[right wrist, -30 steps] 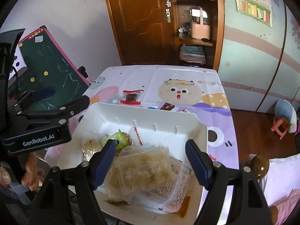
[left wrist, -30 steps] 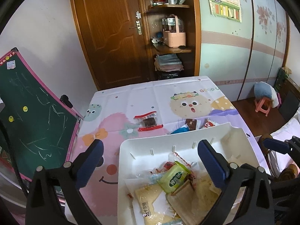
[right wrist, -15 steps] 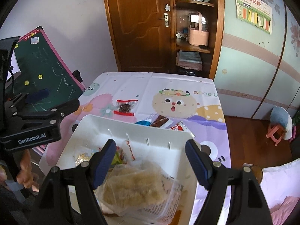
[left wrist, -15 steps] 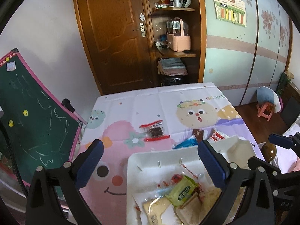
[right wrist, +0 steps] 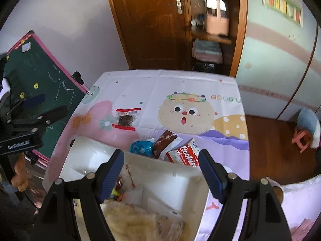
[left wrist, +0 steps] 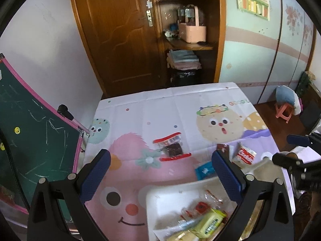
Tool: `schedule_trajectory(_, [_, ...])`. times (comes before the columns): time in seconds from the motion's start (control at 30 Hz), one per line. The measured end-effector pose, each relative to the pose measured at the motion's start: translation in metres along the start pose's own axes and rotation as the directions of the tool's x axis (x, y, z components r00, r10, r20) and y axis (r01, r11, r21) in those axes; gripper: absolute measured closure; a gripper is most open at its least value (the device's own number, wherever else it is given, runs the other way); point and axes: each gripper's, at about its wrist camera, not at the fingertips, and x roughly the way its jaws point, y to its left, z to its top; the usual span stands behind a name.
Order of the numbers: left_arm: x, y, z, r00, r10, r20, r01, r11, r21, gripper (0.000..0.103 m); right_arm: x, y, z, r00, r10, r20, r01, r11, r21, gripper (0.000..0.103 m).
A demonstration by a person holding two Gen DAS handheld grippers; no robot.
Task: Organize snacks
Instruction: 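Grasp the dark dried-fruit pack with the left tool while the right grasps the LIPO cookie packet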
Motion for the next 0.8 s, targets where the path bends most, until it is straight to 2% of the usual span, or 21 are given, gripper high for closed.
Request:
schedule_trajectory(0.1, [0.022,0.010,0.011,0.999,-0.008,-0.047,0.008,1.000,0.008,0.003,0.028,-0.016,0.015,0.996,0.043,-0.075,-0.038,0.997,0.062,0.026])
schedule_trajectory(0.23, [0.063,0.018,0.020,0.988,-0.032,-0.153,0.035,0.999,0.018,0.003,0.071,-0.038,0.026,0.972,0.116,-0.203,-0.073,0.975,0.209,0.026])
schedule_trajectory(0.3, [0.085,0.020,0.022,0.977,-0.046,-0.208,0.049,0.999,0.011,0.003,0.094,-0.042,0.030,0.955,0.117,-0.274,-0.050,0.970,0.238,0.026])
schedule_trajectory(0.37, [0.108,0.020,0.024,0.963,-0.055,-0.265,0.059,0.998,0.006,0.003,0.113,-0.045,0.031,0.942,0.059,-0.331,0.016,0.976,0.219,0.026])
schedule_trajectory(0.43, [0.129,0.017,0.024,0.947,-0.065,-0.314,0.071,0.997,0.009,0.003,0.131,-0.048,0.031,0.919,0.017,-0.395,0.070,0.976,0.204,0.026])
schedule_trajectory(0.57, [0.163,0.009,0.026,0.928,-0.031,-0.370,0.050,0.998,0.042,0.003,0.161,-0.068,0.019,0.840,0.050,-0.541,0.128,0.950,0.286,0.026])
schedule_trajectory(0.6, [0.170,0.007,0.027,0.926,-0.025,-0.378,0.047,0.998,0.048,0.003,0.167,-0.073,0.015,0.823,0.082,-0.562,0.125,0.939,0.320,0.026])
schedule_trajectory(0.67, [0.185,0.006,0.030,0.916,-0.025,-0.401,0.045,0.998,0.040,0.003,0.171,-0.079,0.010,0.809,0.142,-0.571,0.112,0.916,0.386,0.026])
schedule_trajectory(0.8, [0.209,0.004,0.030,0.892,-0.045,-0.451,0.055,0.998,0.010,0.003,0.180,-0.085,0.002,0.797,0.251,-0.549,0.078,0.859,0.505,0.026])
